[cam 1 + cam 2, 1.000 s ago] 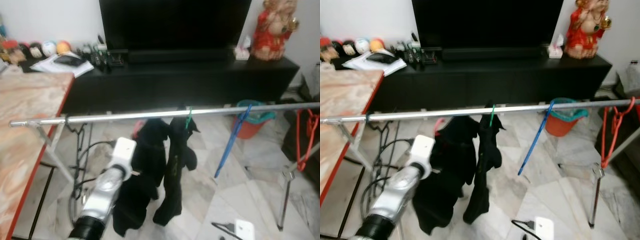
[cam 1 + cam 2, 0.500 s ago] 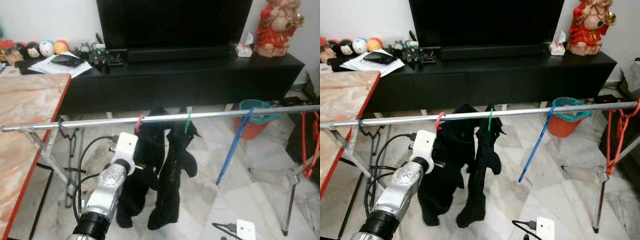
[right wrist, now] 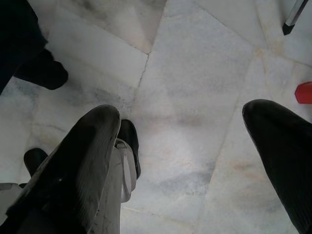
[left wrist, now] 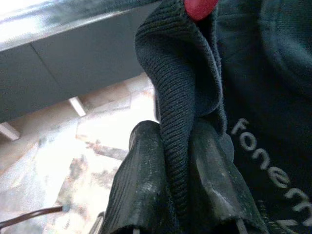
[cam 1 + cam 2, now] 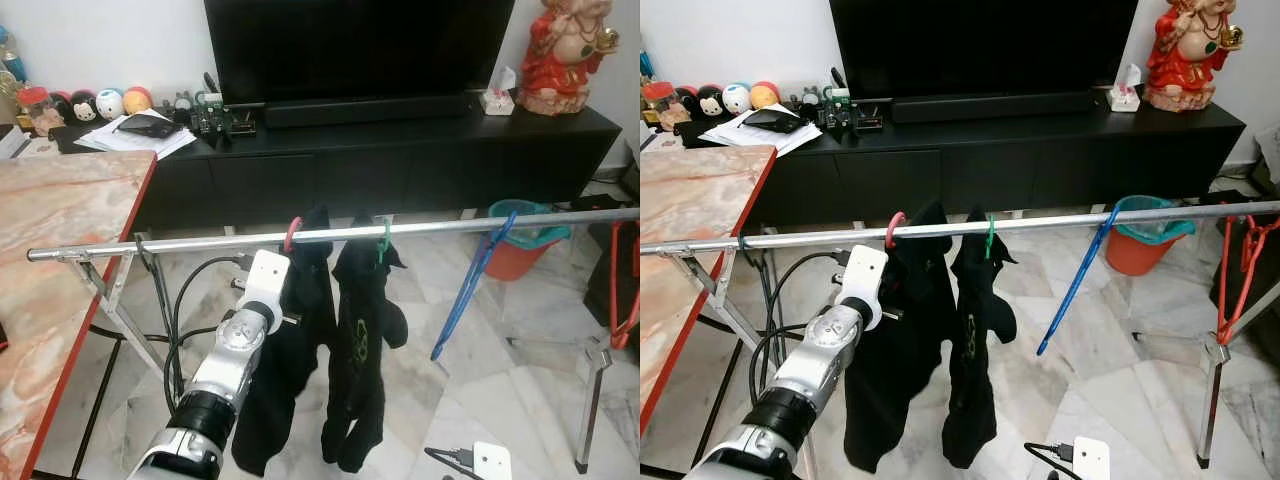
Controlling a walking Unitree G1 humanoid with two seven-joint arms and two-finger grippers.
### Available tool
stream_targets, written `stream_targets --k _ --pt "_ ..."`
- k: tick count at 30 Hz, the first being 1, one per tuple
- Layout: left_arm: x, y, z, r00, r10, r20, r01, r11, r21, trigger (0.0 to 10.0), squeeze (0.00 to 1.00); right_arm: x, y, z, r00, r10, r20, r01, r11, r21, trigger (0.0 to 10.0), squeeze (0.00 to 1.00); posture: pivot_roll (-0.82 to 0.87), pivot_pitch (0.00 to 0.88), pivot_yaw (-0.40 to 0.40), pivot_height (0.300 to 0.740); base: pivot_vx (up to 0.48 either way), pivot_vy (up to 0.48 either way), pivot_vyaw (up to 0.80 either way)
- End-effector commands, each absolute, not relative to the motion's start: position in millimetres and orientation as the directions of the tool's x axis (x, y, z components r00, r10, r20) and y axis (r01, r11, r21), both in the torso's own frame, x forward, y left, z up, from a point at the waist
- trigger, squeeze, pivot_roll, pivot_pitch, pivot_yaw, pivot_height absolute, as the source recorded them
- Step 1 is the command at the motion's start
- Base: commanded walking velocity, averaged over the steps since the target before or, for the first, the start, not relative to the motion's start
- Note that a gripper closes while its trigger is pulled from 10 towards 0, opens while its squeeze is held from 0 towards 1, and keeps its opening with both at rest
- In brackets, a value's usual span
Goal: Hang hanger
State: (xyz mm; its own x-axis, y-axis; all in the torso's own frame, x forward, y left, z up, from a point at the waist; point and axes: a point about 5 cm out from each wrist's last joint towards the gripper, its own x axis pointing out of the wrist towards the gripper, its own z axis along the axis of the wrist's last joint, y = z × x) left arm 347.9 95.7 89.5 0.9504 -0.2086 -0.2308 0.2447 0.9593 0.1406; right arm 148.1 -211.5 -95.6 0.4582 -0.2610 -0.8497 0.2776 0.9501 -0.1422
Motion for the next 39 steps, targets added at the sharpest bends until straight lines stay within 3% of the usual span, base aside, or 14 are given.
stream_targets --k 1,15,23,24,25,26,39 --pt "357 93 104 0.966 -0.193 -0.173 0.221 0.961 0.165 10.0 0.00 147 -209 -97 0.451 -0.257 -0.855 0.284 0.949 -0.136 10.0 0.00 -0.11 0.000 0.027 0.740 0.000 0.000 0.00" --pt "367 109 95 0.964 0.015 -0.265 0.007 0.997 0.081 10.0 0.00 147 -209 -97 0.450 -0.256 -0.855 0.286 0.949 -0.133 10.0 0.00 -0.12 0.000 0.031 0.740 0.000 0.000 0.00" --pt "365 111 88 0.961 -0.004 -0.278 0.018 0.999 0.049 10.0 0.00 147 -209 -97 0.451 -0.255 -0.855 0.282 0.950 -0.134 10.0 0.00 -0.12 0.000 0.029 0.740 0.000 0.000 0.00" --pt "364 110 88 0.962 -0.012 -0.274 0.027 0.998 0.049 10.0 0.31 147 -209 -97 0.451 -0.255 -0.855 0.282 0.950 -0.134 10.0 0.00 -0.12 0.000 0.029 0.740 0.000 0.000 0.00" --pt "364 110 87 0.962 -0.013 -0.273 0.028 0.998 0.050 10.0 0.31 147 -209 -97 0.451 -0.255 -0.855 0.281 0.950 -0.134 10.0 0.00 -0.12 0.000 0.029 0.740 0.000 0.000 0.00" --pt "364 109 87 0.962 -0.015 -0.271 0.029 0.998 0.047 10.0 1.00 147 -209 -97 0.451 -0.255 -0.855 0.281 0.950 -0.135 10.0 0.00 -0.12 0.000 0.028 0.740 0.000 0.000 0.00" --pt "356 110 90 0.977 -0.094 -0.192 0.104 0.994 0.045 10.0 1.00 147 -209 -96 0.452 -0.255 -0.855 0.279 0.951 -0.136 10.0 0.00 -0.11 0.000 0.026 0.740 0.000 0.000 0.00"
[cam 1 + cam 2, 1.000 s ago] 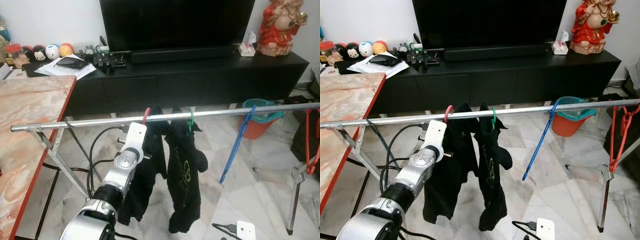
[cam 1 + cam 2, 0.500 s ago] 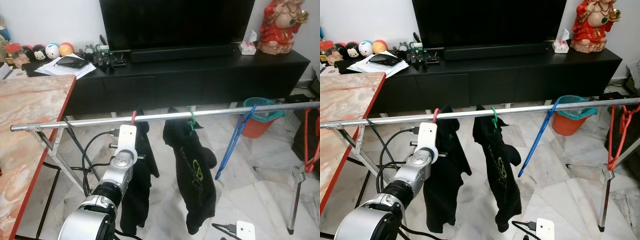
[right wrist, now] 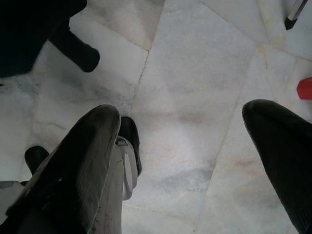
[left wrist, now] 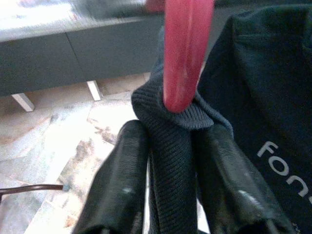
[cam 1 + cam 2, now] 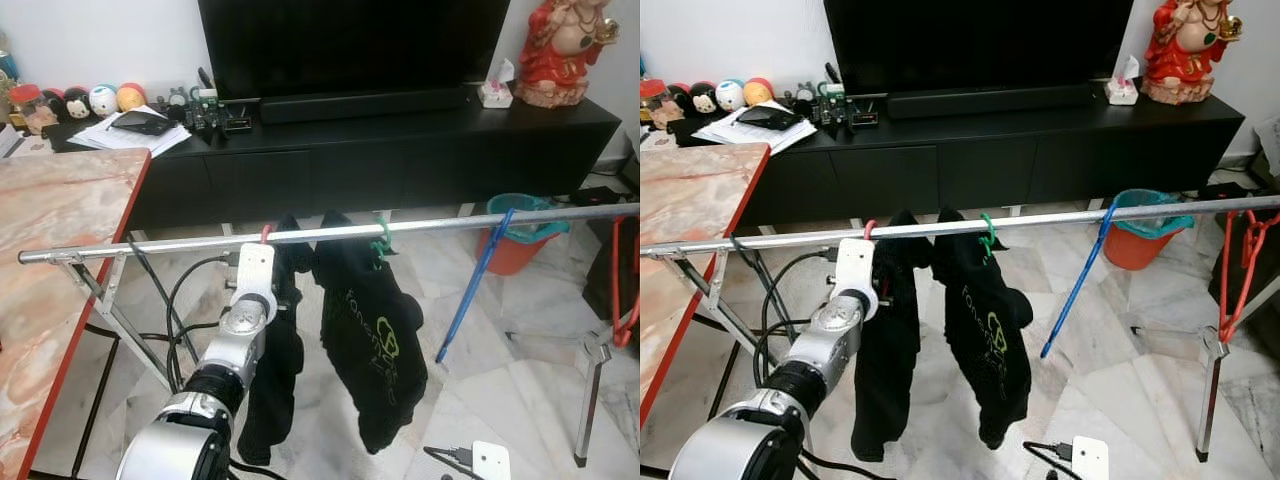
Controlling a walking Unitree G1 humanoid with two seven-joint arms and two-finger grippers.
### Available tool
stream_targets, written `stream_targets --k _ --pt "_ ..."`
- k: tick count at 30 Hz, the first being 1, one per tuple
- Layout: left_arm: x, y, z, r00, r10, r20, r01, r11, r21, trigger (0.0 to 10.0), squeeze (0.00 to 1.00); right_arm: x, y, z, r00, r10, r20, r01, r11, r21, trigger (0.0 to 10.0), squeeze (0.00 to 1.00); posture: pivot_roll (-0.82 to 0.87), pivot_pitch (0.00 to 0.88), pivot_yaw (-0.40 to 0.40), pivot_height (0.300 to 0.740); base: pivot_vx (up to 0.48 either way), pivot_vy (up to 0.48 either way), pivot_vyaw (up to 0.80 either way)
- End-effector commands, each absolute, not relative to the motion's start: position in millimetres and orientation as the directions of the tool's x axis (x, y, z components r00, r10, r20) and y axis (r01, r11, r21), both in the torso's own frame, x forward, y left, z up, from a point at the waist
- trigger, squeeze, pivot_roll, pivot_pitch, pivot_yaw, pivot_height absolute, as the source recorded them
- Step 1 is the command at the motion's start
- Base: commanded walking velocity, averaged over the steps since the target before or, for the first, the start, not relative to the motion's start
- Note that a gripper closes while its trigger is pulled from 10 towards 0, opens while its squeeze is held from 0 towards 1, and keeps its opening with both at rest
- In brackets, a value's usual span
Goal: Hang hanger
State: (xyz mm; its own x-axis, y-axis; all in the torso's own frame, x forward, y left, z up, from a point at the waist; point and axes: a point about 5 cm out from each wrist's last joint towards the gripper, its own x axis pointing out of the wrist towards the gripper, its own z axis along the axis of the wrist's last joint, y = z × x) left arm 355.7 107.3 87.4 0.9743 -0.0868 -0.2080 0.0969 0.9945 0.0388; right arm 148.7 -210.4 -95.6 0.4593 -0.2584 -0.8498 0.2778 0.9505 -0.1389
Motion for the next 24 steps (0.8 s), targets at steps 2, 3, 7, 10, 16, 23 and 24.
stream_targets --k 2,3,7,10,16,23,24 --pt "352 113 92 0.978 -0.125 -0.168 0.136 0.989 0.055 10.0 1.00 147 -209 -97 0.452 -0.254 -0.855 0.278 0.951 -0.136 10.0 0.00 -0.11 0.000 0.027 0.740 0.000 0.000 0.00" --pt "352 113 92 0.978 -0.125 -0.168 0.136 0.989 0.055 10.0 1.00 147 -209 -97 0.452 -0.254 -0.855 0.278 0.951 -0.136 10.0 0.00 -0.11 0.000 0.027 0.740 0.000 0.000 0.00" --pt "337 122 97 0.965 -0.228 -0.133 0.243 0.963 0.118 10.0 1.00 147 -210 -97 0.451 -0.253 -0.856 0.276 0.952 -0.136 10.0 0.00 -0.08 0.000 0.019 0.740 0.000 0.000 0.00" --pt "327 130 99 0.961 -0.249 -0.121 0.264 0.956 0.126 10.0 1.00 147 -210 -97 0.451 -0.252 -0.856 0.272 0.953 -0.137 10.0 0.00 -0.08 0.000 0.016 0.740 0.000 0.000 0.00" --pt "285 163 105 0.944 -0.307 -0.120 0.323 0.934 0.151 10.0 1.00 147 -212 -96 0.451 -0.250 -0.857 0.260 0.955 -0.142 10.0 0.00 -0.05 0.000 0.005 0.740 0.000 0.000 0.00" --pt "225 213 92 0.892 -0.349 -0.287 0.406 0.898 0.168 10.0 1.00 147 -214 -96 0.451 -0.248 -0.858 0.249 0.957 -0.146 10.0 0.00 -0.02 0.000 -0.002 0.740 0.000 0.000 0.00" --pt "217 222 86 0.888 -0.332 -0.318 0.394 0.906 0.156 10.0 1.00 147 -214 -96 0.450 -0.248 -0.858 0.249 0.957 -0.146 10.0 0.00 -0.02 0.000 -0.003 0.740 0.000 0.000 0.00"
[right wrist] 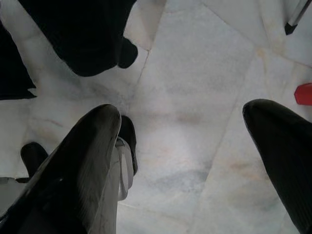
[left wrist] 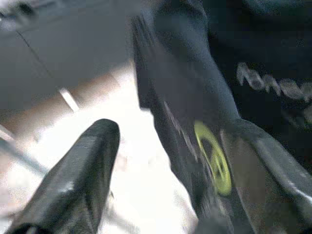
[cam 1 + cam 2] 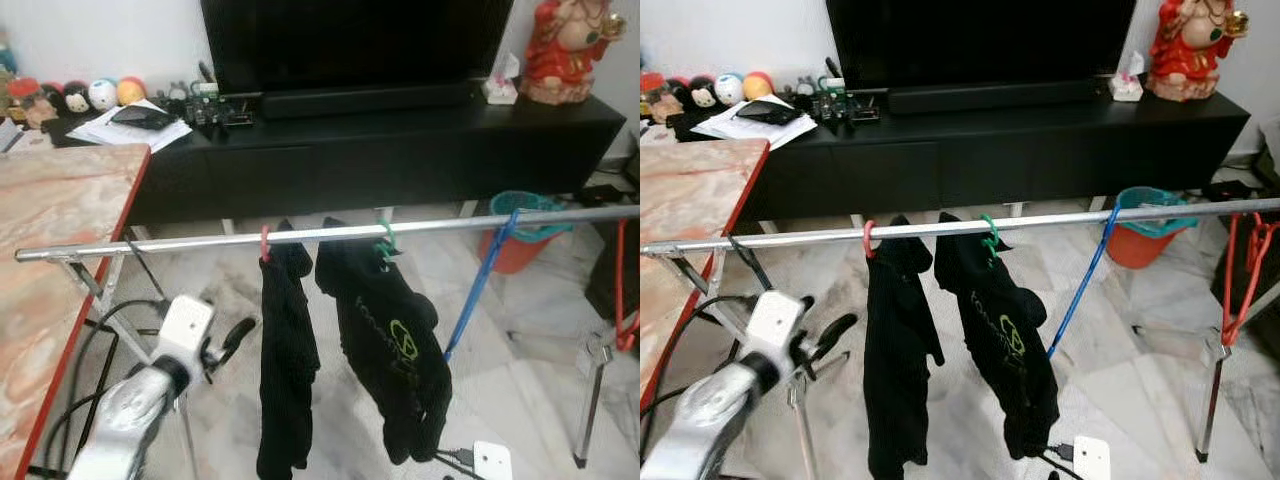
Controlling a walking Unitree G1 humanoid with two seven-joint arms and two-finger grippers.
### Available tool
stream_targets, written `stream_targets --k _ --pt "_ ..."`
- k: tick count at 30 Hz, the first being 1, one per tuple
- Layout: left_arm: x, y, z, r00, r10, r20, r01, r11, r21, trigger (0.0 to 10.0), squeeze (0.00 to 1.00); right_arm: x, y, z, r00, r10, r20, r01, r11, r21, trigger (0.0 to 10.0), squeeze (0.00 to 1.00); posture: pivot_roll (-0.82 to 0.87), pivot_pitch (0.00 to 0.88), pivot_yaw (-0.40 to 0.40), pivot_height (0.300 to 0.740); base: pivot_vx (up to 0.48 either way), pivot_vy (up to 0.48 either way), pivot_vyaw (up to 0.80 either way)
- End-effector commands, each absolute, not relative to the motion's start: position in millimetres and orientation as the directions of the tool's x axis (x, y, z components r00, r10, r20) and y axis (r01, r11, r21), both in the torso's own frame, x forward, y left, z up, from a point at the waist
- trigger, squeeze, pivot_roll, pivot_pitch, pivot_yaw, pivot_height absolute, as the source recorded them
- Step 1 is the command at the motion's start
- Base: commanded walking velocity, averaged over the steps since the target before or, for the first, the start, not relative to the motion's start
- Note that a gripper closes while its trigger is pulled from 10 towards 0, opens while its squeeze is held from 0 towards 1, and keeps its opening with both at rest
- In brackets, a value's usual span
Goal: Hang hanger
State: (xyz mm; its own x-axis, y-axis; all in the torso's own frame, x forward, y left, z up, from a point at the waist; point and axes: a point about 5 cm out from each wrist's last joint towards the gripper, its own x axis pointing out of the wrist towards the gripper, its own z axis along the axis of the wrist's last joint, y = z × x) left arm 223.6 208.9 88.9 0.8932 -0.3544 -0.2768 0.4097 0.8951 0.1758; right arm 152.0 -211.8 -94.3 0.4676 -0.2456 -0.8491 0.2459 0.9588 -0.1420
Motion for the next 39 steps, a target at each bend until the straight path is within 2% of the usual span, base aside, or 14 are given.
stream_targets --k 1,4,7,8,9,10,12,15,16,19,24,28,37,39 --pt "213 227 83 0.885 -0.321 -0.337 0.386 0.911 0.147 10.0 1.00 147 -214 -96 0.450 -0.248 -0.858 0.248 0.957 -0.147 10.0 0.00 -0.01 0.000 -0.004 0.740 0.000 0.000 0.00" --pt "193 251 57 0.845 -0.258 -0.468 0.334 0.939 0.087 10.0 1.00 147 -214 -96 0.450 -0.247 -0.858 0.244 0.958 -0.148 10.0 0.00 -0.01 0.000 -0.004 0.740 0.000 0.000 0.00" --pt "171 269 28 0.776 -0.181 -0.604 0.337 0.929 0.154 10.0 1.00 148 -215 -96 0.450 -0.245 -0.858 0.241 0.959 -0.147 10.0 0.00 -0.01 0.000 -0.014 0.740 0.000 0.000 0.00" --pt "164 275 15 0.751 -0.140 -0.645 0.308 0.938 0.156 10.0 0.00 148 -215 -96 0.451 -0.244 -0.859 0.238 0.960 -0.148 10.0 0.00 -0.01 0.000 -0.015 0.740 0.000 0.000 0.00" --pt "155 277 -6 0.709 -0.093 -0.699 0.265 0.954 0.142 10.0 0.00 148 -215 -95 0.450 -0.244 -0.859 0.236 0.960 -0.150 10.0 0.00 -0.01 0.000 -0.020 0.740 0.000 0.000 0.00" --pt "155 277 -6 0.709 -0.093 -0.699 0.265 0.954 0.142 10.0 0.00 148 -215 -95 0.450 -0.244 -0.859 0.236 0.960 -0.150 10.0 0.00 -0.01 0.000 -0.020 0.740 0.000 0.000 0.00" --pt "154 272 -37 0.643 0.011 -0.766 0.183 0.969 0.167 10.0 0.00 148 -215 -95 0.449 -0.243 -0.860 0.230 0.961 -0.151 10.0 0.00 -0.02 0.000 -0.023 0.740 0.000 0.000 0.00" --pt "156 268 -51 0.617 0.060 -0.785 0.121 0.978 0.170 10.0 0.00 149 -214 -95 0.448 -0.238 -0.862 0.224 0.963 -0.149 10.0 0.00 -0.03 0.000 -0.024 0.740 0.000 0.000 0.00" --pt "156 266 -60 0.597 0.108 -0.795 0.035 0.986 0.160 10.0 0.00 149 -214 -95 0.448 -0.235 -0.862 0.223 0.964 -0.147 10.0 0.00 -0.04 0.000 -0.019 0.740 0.000 0.000 0.00" --pt "149 263 -73 0.536 0.170 -0.827 -0.034 0.983 0.180 10.0 0.00 150 -212 -96 0.446 -0.234 -0.864 0.228 0.963 -0.143 10.0 0.00 -0.07 0.000 -0.014 0.740 0.000 0.000 0.00" --pt "139 257 -84 0.467 0.200 -0.861 -0.012 0.975 0.220 10.0 0.00 149 -211 -96 0.442 -0.234 -0.866 0.235 0.962 -0.140 10.0 0.00 -0.08 0.000 -0.016 0.740 0.000 0.000 0.00" --pt "143 251 -86 0.468 0.189 -0.863 0.029 0.973 0.229 10.0 0.00 149 -212 -96 0.439 -0.230 -0.869 0.229 0.963 -0.140 10.0 0.00 -0.06 0.000 -0.032 0.740 0.000 0.000 0.00" --pt "155 242 -85 0.475 0.186 -0.860 0.044 0.971 0.234 10.0 0.00 152 -212 -95 0.448 -0.221 -0.866 0.221 0.966 -0.132 10.0 0.00 -0.08 0.000 -0.012 0.740 0.000 0.000 0.00" --pt "160 232 -86 0.486 0.145 -0.862 0.104 0.970 0.222 10.0 0.00 152 -210 -95 0.451 -0.220 -0.865 0.228 0.965 -0.126 10.0 0.00 -0.09 0.000 -0.003 0.740 0.000 0.000 0.00"
